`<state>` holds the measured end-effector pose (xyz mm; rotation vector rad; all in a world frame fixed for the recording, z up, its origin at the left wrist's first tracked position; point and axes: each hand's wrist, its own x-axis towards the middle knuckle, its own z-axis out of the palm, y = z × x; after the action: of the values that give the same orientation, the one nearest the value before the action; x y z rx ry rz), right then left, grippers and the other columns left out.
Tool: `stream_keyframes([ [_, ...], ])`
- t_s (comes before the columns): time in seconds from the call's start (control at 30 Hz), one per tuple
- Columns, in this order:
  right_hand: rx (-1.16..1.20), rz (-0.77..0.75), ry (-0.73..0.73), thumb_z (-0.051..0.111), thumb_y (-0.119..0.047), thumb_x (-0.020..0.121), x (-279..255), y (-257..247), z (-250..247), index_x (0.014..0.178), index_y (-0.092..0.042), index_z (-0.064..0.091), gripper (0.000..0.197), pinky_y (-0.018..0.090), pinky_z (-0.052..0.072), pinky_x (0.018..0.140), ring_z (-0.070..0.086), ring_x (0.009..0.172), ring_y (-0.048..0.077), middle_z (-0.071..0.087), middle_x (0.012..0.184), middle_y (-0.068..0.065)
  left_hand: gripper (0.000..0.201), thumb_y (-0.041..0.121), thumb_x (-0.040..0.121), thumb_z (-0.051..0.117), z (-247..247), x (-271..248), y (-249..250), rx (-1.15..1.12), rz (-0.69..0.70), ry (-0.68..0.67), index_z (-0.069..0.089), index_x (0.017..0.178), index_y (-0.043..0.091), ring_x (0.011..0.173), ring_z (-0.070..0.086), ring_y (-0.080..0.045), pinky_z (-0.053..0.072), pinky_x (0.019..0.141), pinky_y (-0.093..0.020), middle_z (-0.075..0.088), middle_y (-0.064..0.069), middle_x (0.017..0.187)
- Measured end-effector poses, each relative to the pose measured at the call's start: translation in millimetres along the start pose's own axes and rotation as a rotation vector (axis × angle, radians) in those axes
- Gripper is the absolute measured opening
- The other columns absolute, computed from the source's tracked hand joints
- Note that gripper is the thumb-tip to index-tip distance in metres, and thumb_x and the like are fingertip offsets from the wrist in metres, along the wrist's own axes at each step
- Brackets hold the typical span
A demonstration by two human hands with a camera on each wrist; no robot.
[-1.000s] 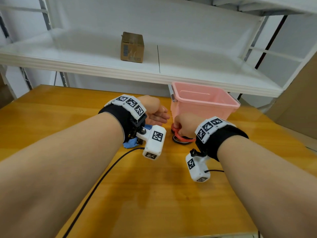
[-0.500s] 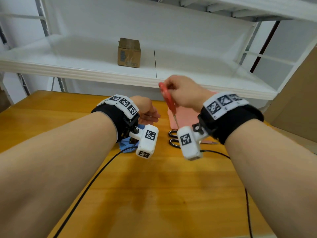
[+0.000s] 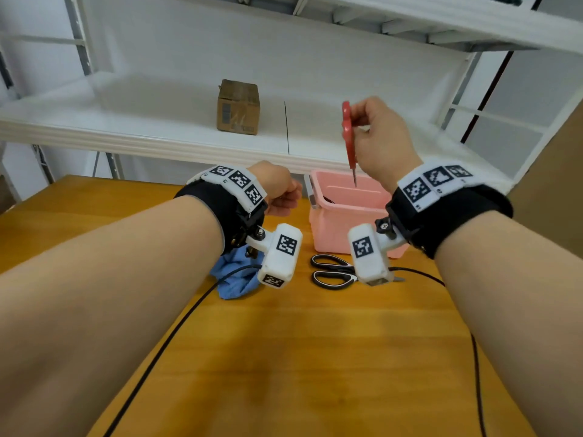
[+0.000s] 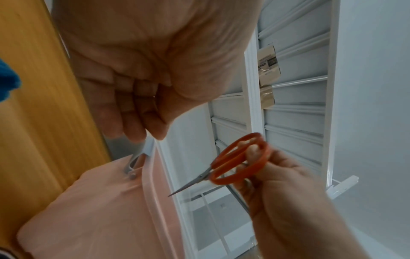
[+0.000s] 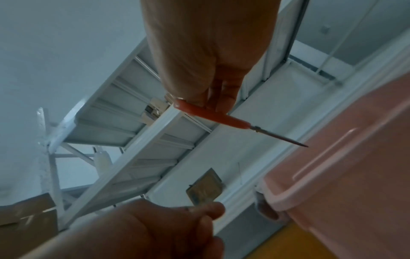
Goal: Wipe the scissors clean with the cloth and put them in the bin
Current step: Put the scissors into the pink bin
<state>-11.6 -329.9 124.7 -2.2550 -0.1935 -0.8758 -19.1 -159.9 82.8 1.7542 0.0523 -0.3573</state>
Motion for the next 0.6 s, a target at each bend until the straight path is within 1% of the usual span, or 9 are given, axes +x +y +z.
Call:
stream_keyframes([
  [0.07,-0.090,0.036,-0.051,0.051,-0.014,0.098,-0.1,14.9,6.3,0.106,-0.009,0.062,0.014,0.043,0.057,0.081,0.067,0.089,0.026,0.068,0.101,0.006,0.022,0.009,0.102,0.042,1.6,2.8,2.9,-0.007,0.010,0.015,0.062,0.092,0.009,0.065,0.057,-0.014,0.051,0.065,-0.027,0.060,-0.002,0.071],
  [0.13,-0.143,0.084,-0.106,0.052,-0.012,0.097,0.5,30.6,11.6,0.104,-0.013,0.061,0.011,0.040,0.058,0.074,0.066,0.084,0.026,0.068,0.106,0.006,0.023,0.008,0.101,0.043,2.1,7.8,4.3,-0.004,0.014,0.025,0.064,0.091,0.009,0.066,0.058,-0.014,0.052,0.065,-0.027,0.060,-0.002,0.073],
  [0.2,-0.196,0.116,-0.166,0.052,-0.007,0.095,0.5,43.4,16.3,0.103,-0.016,0.061,0.014,0.032,0.053,0.069,0.063,0.081,0.025,0.067,0.111,0.006,0.025,0.008,0.101,0.042,2.3,13.6,5.4,0.011,0.019,0.026,0.063,0.086,0.010,0.066,0.057,-0.013,0.051,0.066,-0.026,0.059,-0.001,0.072],
  [0.27,-0.266,0.141,-0.215,0.051,-0.004,0.094,-1.0,53.7,22.0,0.106,-0.013,0.062,0.018,0.028,0.050,0.072,0.061,0.086,0.022,0.066,0.110,0.003,0.026,0.009,0.101,0.042,3.0,19.1,6.2,0.037,0.029,0.012,0.062,0.084,0.011,0.066,0.056,-0.012,0.050,0.068,-0.025,0.058,0.000,0.072],
  [0.33,-0.320,0.175,-0.246,0.051,-0.003,0.095,-3.1,61.0,28.7,0.108,-0.010,0.064,0.020,0.025,0.048,0.072,0.059,0.089,0.019,0.063,0.104,0.000,0.024,0.011,0.101,0.043,3.2,25.6,6.1,0.057,0.041,-0.001,0.063,0.087,0.012,0.068,0.057,-0.012,0.051,0.072,-0.026,0.059,0.001,0.074],
  [0.4,-0.387,0.194,-0.286,0.053,-0.004,0.094,-3.9,66.3,35.0,0.108,-0.008,0.065,0.019,0.025,0.044,0.077,0.056,0.091,0.018,0.060,0.098,-0.001,0.023,0.010,0.101,0.044,3.6,33.1,4.5,0.052,0.047,-0.001,0.064,0.089,0.011,0.069,0.058,-0.012,0.051,0.071,-0.026,0.061,0.000,0.075],
  [0.47,-0.453,0.213,-0.346,0.055,-0.002,0.092,-4.6,68.4,39.7,0.106,-0.006,0.067,0.019,0.025,0.041,0.079,0.057,0.093,0.020,0.060,0.096,-0.001,0.023,0.009,0.100,0.045,4.0,39.6,1.9,0.039,0.043,-0.001,0.065,0.090,0.011,0.068,0.059,-0.012,0.052,0.069,-0.026,0.062,0.000,0.074],
  [0.57,-0.448,0.281,-0.424,0.056,0.003,0.090,-1.3,75.0,47.6,0.102,-0.001,0.071,0.019,0.032,0.054,0.089,0.067,0.098,0.023,0.071,0.103,0.004,0.024,0.009,0.100,0.044,3.4,47.9,-2.5,0.028,0.023,-0.004,0.066,0.091,0.011,0.068,0.058,-0.011,0.051,0.069,-0.026,0.061,0.001,0.073],
  [0.6,-0.443,0.310,-0.442,0.057,0.003,0.090,0.4,77.1,50.3,0.100,-0.001,0.072,0.019,0.035,0.056,0.091,0.069,0.097,0.023,0.073,0.103,0.006,0.023,0.008,0.100,0.044,2.6,50.2,-4.2,0.025,0.017,-0.005,0.066,0.093,0.010,0.068,0.058,-0.011,0.051,0.069,-0.026,0.061,0.001,0.073],
])
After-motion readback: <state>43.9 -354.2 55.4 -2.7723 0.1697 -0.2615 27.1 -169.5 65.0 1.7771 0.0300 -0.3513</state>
